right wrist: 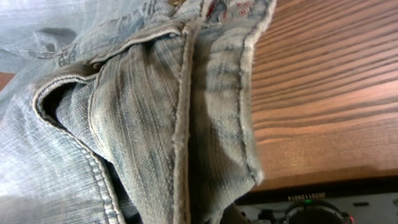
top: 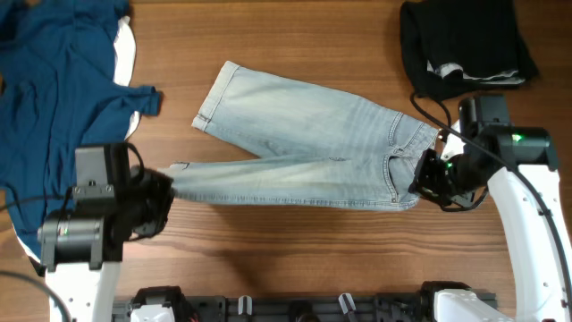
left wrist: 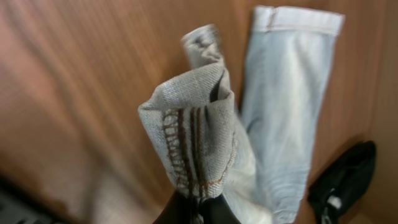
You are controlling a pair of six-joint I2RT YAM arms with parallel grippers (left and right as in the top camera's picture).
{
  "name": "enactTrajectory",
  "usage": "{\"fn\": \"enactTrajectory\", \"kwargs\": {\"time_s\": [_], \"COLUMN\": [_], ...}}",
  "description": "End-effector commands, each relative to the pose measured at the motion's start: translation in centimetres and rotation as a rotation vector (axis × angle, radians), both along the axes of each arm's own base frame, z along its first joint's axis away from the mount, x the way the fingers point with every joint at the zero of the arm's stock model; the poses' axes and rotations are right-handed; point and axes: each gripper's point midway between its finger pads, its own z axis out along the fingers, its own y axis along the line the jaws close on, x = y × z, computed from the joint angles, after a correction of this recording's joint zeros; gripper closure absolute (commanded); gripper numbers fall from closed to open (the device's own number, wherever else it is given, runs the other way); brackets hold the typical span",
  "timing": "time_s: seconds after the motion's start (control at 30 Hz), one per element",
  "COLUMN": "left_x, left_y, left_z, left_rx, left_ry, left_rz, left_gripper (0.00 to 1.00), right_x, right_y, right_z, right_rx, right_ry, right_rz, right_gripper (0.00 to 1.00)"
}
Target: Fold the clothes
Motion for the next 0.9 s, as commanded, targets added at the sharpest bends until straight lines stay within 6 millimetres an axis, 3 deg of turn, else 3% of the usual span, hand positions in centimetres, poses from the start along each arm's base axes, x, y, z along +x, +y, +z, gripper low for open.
{"fn": "enactTrajectory", "kwargs": {"time_s": [0.0,0.07,0.17,0.23,0.3,0.37,0.4,0.5,0.53,0.6,0.67,0.73,0.8,0.87], "left_x": [4.4,7.4,13.3,15.7,16.4,16.2,15.5,12.3,11.1,9.4,7.5,6.2,5.4,5.9], "left_y": [2.2,1.6,-1.7,-3.8,-4.1,-3.1,-1.5,3.3,4.8,6.3,7.6,8.4,8.3,7.4], "left_z": [-1.4,-3.4,-7.0,-7.8,-7.5,-5.7,-4.1,1.7,4.5,7.8,9.9,10.1,9.8,8.5], "left_rx": [0.112,0.090,0.067,0.071,0.093,0.136,0.175,0.292,0.334,0.356,0.388,0.409,0.403,0.354], "left_ry": [0.004,0.022,-0.022,-0.080,-0.110,-0.130,-0.122,-0.146,-0.198,-0.280,-0.337,-0.324,-0.301,-0.260], "left_rz": [0.031,0.011,-0.090,-0.140,-0.145,-0.164,-0.132,-0.015,0.011,0.065,0.105,0.136,0.133,0.091], "left_gripper": [0.96,0.96,0.96,0.96,0.96,0.96,0.96,0.96,0.96,0.96,0.96,0.96,0.96,0.96], "right_x": [-1.3,-2.0,-2.3,-1.3,0.2,1.4,2.3,4.4,5.5,6.9,7.6,7.1,5.3,3.5], "right_y": [-1.7,-1.1,-0.1,0.0,0.0,-0.1,-0.1,-0.2,-0.3,-0.5,-0.1,0.4,0.7,0.7], "right_z": [-2.7,-4.2,-6.2,-6.4,-6.3,-5.4,-4.3,-1.1,0.5,1.9,2.2,1.7,1.7,2.2], "right_rx": [-0.074,-0.038,0.018,0.030,0.033,0.032,0.030,0.022,0.014,0.005,0.016,0.033,0.040,0.045], "right_ry": [0.064,0.095,0.105,0.075,0.015,-0.030,-0.065,-0.152,-0.178,-0.194,-0.171,-0.134,-0.065,-0.011], "right_rz": [-0.050,-0.056,-0.093,-0.101,-0.099,-0.097,-0.089,-0.035,-0.004,0.025,0.067,0.080,0.073,0.018], "right_gripper": [0.96,0.96,0.96,0.96,0.96,0.96,0.96,0.96,0.96,0.96,0.96,0.96,0.96,0.96]}}
